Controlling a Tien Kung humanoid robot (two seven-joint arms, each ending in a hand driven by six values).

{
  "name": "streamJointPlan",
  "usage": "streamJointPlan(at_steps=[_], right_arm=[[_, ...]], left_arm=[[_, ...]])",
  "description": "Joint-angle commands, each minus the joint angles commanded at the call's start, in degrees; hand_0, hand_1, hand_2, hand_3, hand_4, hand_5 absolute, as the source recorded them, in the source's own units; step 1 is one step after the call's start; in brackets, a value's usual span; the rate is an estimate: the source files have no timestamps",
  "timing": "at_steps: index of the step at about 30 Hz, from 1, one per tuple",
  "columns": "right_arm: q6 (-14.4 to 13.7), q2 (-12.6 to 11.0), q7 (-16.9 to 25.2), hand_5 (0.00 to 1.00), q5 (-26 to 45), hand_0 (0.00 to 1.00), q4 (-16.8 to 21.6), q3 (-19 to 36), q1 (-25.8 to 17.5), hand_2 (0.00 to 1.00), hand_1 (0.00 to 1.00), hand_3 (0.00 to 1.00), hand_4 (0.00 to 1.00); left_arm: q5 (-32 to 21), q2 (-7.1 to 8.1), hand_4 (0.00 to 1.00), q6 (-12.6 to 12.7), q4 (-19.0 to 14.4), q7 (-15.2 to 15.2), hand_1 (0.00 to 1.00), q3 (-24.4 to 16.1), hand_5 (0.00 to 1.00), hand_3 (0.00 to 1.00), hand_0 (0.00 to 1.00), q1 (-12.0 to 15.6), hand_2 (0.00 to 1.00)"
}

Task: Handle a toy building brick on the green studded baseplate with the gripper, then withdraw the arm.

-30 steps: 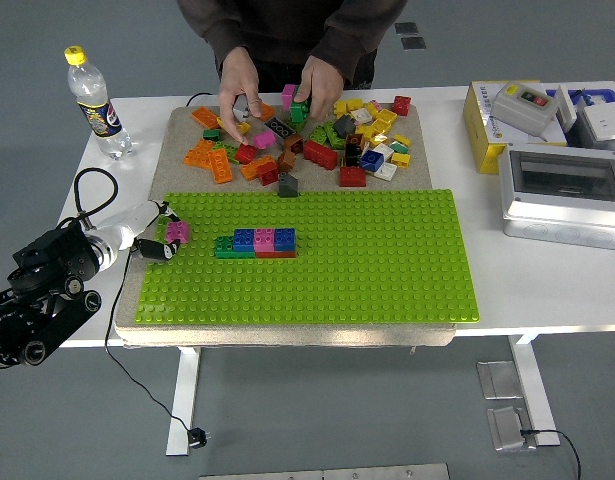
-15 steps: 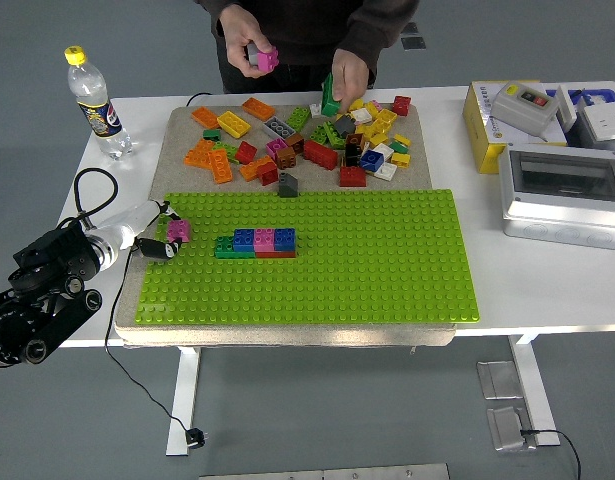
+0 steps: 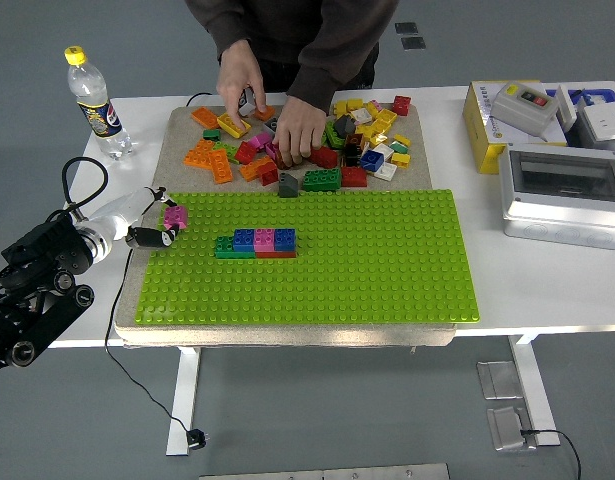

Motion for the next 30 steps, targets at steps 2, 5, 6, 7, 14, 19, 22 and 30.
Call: streamJointPlan(at_steps=[2,5,6,7,14,19,22,30], right_arm=[[-0.1,0.0,0.0,0.843,-0.7,0.704,0.0,0.8,0.0,0.762,0.696,0.721,0.439],[-0.2,-0.1,-0.1,0.843,-1.9,0.704,0.0,1.9,-0.1,0.761,0.695,0.721,0.439],[-0.3,-0.1,-0.2,0.843,-2.1,0.704,0.0,2.1,-0.1,0.761,0.695,0.721,0.439],[-0.3,-0.1,-0.2,0.843,-2.3,0.704,0.0,2.4,-0.1,0.761,0.695,0.721,0.439],[-0.3,0.0,-0.3,0.843,-2.6,0.704,0.0,2.9,-0.2,0.761,0.695,0.721,0.440],[-0.3,0.0,-0.2,0.843,-2.3,0.705,0.0,2.6,-0.2,0.761,0.695,0.720,0.439],[-0.3,0.0,-0.2,0.843,-2.2,0.705,0.0,2.5,-0.2,0.761,0.695,0.720,0.439],[-0.3,0.0,-0.1,0.843,-1.8,0.704,0.0,2.0,-0.2,0.761,0.695,0.721,0.439]], left_arm=[[0.4,0.04,0.448,-0.6,-2.3,1.1,0.983,-1.1,0.235,0.504,0.998,0.8,0.993],[0.8,-0.39,0.443,-1.2,-4.9,2.1,0.984,-2.3,0.235,0.501,0.998,1.6,0.993],[0.9,-0.55,0.443,-1.3,-5.3,2.3,0.984,-2.5,0.235,0.501,0.998,1.7,0.993],[0.9,-0.78,0.443,-1.4,-5.7,2.6,0.984,-2.7,0.235,0.501,0.998,1.8,0.993],[0.7,-2.09,0.436,-2.1,-6.9,3.6,0.984,-2.3,0.231,0.496,0.998,2.5,0.993],[0.2,-2.42,0.423,-2.5,-7.2,4.1,0.982,-1.3,0.219,0.496,0.998,2.6,0.993],[-0.1,-2.60,0.421,-2.7,-7.3,4.4,0.983,-0.9,0.216,0.496,0.998,2.5,0.993],[-0.9,-3.02,0.420,-3.3,-6.9,4.8,0.982,0.0,0.214,0.495,0.998,2.3,0.992]])
